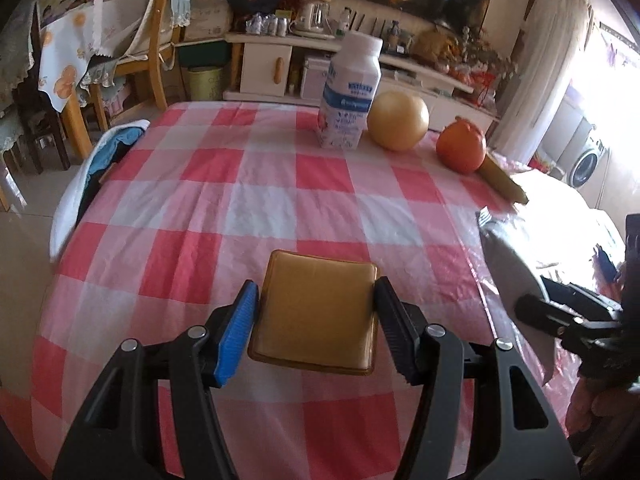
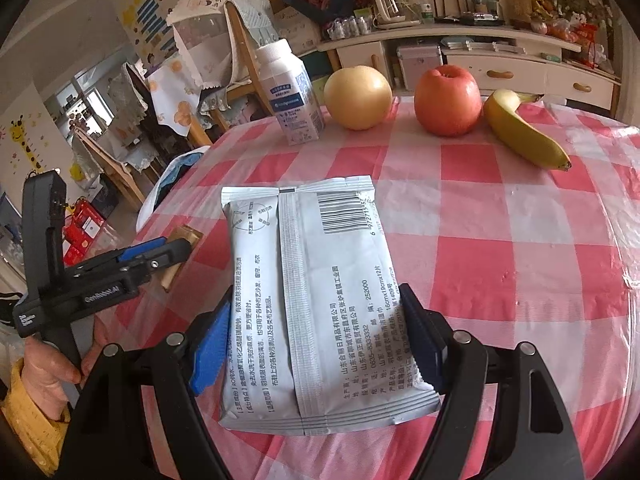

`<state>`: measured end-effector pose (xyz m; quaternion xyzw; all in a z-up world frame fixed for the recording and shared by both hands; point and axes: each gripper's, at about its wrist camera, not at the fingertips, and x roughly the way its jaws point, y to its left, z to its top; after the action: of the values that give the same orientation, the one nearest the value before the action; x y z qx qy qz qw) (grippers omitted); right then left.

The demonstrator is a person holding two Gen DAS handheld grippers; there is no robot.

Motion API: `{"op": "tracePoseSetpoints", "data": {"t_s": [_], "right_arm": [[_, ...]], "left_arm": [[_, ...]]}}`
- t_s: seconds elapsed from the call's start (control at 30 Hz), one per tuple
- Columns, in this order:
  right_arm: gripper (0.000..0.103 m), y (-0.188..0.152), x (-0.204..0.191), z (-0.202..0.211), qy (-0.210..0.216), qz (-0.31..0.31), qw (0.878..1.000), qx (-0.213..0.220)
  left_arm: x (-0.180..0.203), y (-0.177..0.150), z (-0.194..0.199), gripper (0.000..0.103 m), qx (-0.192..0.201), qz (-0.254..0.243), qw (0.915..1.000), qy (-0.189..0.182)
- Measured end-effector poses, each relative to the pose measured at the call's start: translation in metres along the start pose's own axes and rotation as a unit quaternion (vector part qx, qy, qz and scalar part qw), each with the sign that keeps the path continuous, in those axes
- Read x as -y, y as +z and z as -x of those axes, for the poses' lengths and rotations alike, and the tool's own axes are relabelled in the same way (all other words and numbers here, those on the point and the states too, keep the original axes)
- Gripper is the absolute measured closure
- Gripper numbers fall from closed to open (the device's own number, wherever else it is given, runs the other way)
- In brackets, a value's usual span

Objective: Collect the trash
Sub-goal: 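Carry the yellow packet and white sachet to the pink bucket and release both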

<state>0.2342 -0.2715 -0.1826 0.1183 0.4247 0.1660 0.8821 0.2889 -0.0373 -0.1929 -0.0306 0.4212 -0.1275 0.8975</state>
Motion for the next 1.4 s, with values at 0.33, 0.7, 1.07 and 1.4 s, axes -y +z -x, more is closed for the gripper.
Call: {"op": "tracePoseSetpoints", "data": {"t_s": [0.33,0.7,1.07,1.4], "right_arm": [[0.027,-0.003,-0.016,0.013,-0.008,0.003,1.000,0.028],[0.027,-0.012,-0.065,0.026,0.013,0.009,0.999,0.044],[0.027,-0.019,-0.143,0.034,0.055,0.039,0.997,0.038],[0.026,-0.025,-0.258,0.036,0.129,0.112,0.985,0.016]], "left_arm": [[-0.003,-0.007,0.032,0.042,0.029,0.016,0.9993,-0.015],[-0.021,-0.017,0.097,0.042,0.071,0.030,0.9970,-0.011],[-0.080,-0.046,0.190,0.042,0.113,0.071,0.9902,0.040],[-0.155,-0.081,0.270,0.042,0.142,0.121,0.9767,0.106]]}}
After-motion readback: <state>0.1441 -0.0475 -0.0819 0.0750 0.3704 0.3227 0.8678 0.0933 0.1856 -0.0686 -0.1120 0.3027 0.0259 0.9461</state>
